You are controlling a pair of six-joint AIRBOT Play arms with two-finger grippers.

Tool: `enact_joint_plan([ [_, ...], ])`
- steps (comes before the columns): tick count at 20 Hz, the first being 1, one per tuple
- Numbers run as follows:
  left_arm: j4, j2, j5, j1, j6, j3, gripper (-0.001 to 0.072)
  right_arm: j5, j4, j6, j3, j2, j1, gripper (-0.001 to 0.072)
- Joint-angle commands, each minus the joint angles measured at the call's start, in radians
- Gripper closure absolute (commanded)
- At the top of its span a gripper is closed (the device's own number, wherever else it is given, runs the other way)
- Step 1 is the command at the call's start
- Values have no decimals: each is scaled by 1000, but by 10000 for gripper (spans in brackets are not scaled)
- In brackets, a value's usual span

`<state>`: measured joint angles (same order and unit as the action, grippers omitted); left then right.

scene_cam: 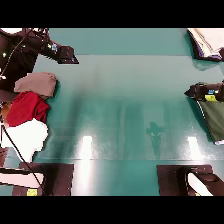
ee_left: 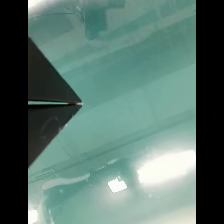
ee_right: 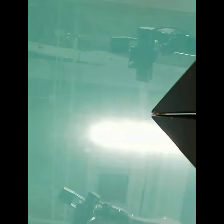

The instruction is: Fold the shirts.

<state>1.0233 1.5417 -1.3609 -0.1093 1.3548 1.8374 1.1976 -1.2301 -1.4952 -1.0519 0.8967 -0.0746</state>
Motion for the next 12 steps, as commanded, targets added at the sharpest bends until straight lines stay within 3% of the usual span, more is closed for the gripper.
enact_joint_plan([
  [1,0,-1,0,0,0,0,683,-14,1,0,0,0,-2,695],
  [12,-5,-1,10,0,0,0,682,-21,0,0,0,0,-2,696],
])
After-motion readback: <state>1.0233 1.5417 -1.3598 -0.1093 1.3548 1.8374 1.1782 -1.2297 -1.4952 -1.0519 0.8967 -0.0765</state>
